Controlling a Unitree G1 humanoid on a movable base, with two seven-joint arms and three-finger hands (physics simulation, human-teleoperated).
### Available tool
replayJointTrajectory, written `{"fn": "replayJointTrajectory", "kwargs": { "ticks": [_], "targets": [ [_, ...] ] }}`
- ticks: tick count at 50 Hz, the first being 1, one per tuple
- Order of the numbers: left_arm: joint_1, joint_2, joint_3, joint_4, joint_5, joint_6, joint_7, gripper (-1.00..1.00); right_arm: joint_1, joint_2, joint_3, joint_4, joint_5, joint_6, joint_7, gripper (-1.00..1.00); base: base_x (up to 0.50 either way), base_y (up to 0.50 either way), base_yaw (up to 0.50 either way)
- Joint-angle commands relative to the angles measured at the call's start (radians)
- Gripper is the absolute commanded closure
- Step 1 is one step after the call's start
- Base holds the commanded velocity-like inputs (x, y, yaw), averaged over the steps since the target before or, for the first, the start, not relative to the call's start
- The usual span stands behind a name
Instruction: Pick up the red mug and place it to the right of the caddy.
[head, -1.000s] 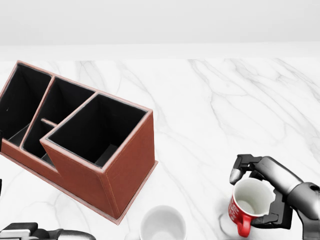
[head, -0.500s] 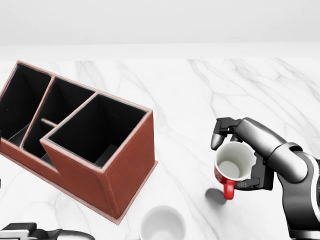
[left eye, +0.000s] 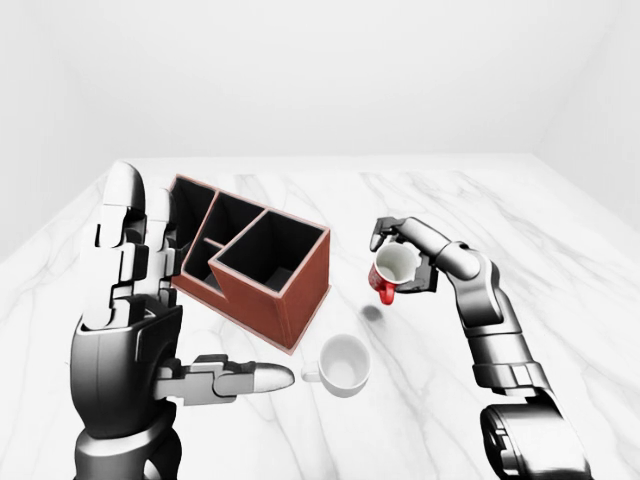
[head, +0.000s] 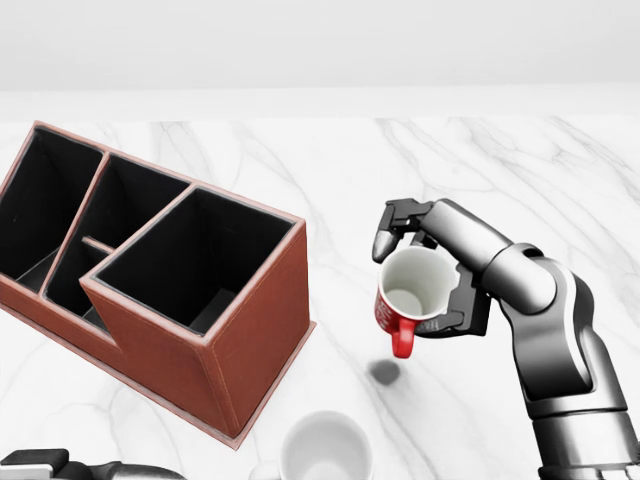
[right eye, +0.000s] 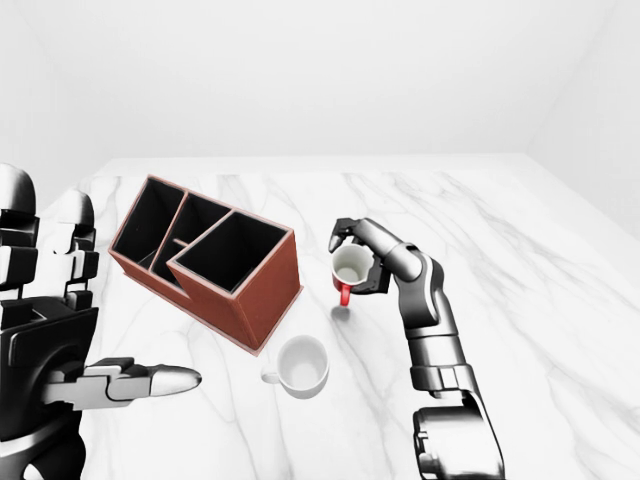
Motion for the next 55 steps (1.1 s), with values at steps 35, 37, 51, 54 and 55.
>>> {"fn": "replayJointTrajectory", "kwargs": {
  "ticks": [35, 37, 51, 54, 55],
  "targets": [
    [-0.004, -0.003, 0.013, -0.007, -0.009, 0.000, -0.004, -1.00, 0.021, 0.098, 0.077, -0.026, -0.027, 0.000, -0.005, 1.00, 0.00, 0.00, 0.00],
    [-0.005, -0.003, 0.012, -0.011, -0.008, 0.000, -0.004, -1.00, 0.019, 0.101, 0.078, -0.029, -0.030, 0.000, -0.002, 1.00, 0.00, 0.00, 0.00],
    [-0.004, -0.002, 0.017, -0.009, -0.011, 0.000, -0.004, -1.00, 0.020, 0.109, 0.076, -0.005, -0.037, 0.000, -0.014, 1.00, 0.00, 0.00, 0.00],
    [-0.005, -0.002, 0.015, -0.010, -0.009, 0.000, -0.004, -1.00, 0.015, 0.109, 0.073, 0.008, -0.031, 0.000, -0.022, 1.00, 0.00, 0.00, 0.00],
    [-0.005, -0.003, 0.016, -0.009, -0.010, 0.000, -0.005, -1.00, 0.019, 0.113, 0.077, -0.002, -0.031, 0.000, -0.021, 1.00, 0.00, 0.00, 0.00]
  ]
}}
